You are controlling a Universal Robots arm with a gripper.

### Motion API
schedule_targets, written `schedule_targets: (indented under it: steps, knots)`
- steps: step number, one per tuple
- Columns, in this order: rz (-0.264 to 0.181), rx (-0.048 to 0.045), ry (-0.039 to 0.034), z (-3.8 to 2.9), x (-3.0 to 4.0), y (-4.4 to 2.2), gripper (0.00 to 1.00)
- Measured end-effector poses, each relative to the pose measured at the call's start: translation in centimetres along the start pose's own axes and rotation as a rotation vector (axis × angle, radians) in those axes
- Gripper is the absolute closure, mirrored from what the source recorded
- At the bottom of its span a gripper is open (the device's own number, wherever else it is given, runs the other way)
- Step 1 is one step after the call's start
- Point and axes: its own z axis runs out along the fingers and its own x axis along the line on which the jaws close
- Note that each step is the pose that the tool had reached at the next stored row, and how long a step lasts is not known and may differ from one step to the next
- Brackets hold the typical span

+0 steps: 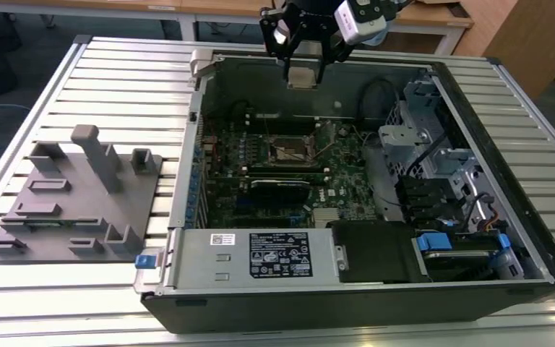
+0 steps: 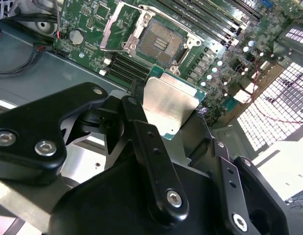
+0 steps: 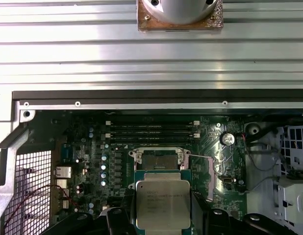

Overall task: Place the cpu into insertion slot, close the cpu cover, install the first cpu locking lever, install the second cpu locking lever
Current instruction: 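Place the cpu into insertion slot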

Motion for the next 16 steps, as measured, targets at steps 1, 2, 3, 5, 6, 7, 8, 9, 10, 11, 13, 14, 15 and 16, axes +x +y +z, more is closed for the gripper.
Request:
schedule_targets:
  steps: [1, 2, 3, 5, 6, 7, 8, 9, 10, 11, 13, 14, 15, 16]
  knots:
    - [0.000, 0.0000, 0.0000, 0.05, 0.00, 0.00, 0.46]
    - [0.000, 0.0000, 0.0000, 0.05, 0.00, 0.00, 0.46]
    - [0.000, 0.0001, 0.0000, 0.05, 0.00, 0.00, 0.46]
    - [0.000, 0.0000, 0.0000, 0.05, 0.00, 0.00, 0.46]
    - [0.000, 0.0000, 0.0000, 0.05, 0.00, 0.00, 0.46]
    - [0.000, 0.0000, 0.0000, 0.05, 0.00, 0.00, 0.46]
    - [0.000, 0.0000, 0.0000, 0.06, 0.00, 0.00, 0.46]
    - [0.000, -0.0003, -0.0001, 0.10, 0.00, 0.00, 0.46]
    - [0.000, -0.0003, -0.0001, 0.14, 0.00, -0.01, 0.46]
    - [0.000, -0.0002, -0.0001, 0.19, 0.00, -0.02, 0.46]
    - [0.000, -0.0001, 0.0000, 0.37, -0.01, -0.03, 0.46]
    - [0.000, 0.0000, 0.0000, 0.49, -0.01, -0.04, 0.46]
    - [0.000, -0.0001, 0.0000, 0.62, -0.01, -0.06, 0.46]
    - [0.000, 0.0000, 0.0000, 0.75, -0.01, -0.07, 0.46]
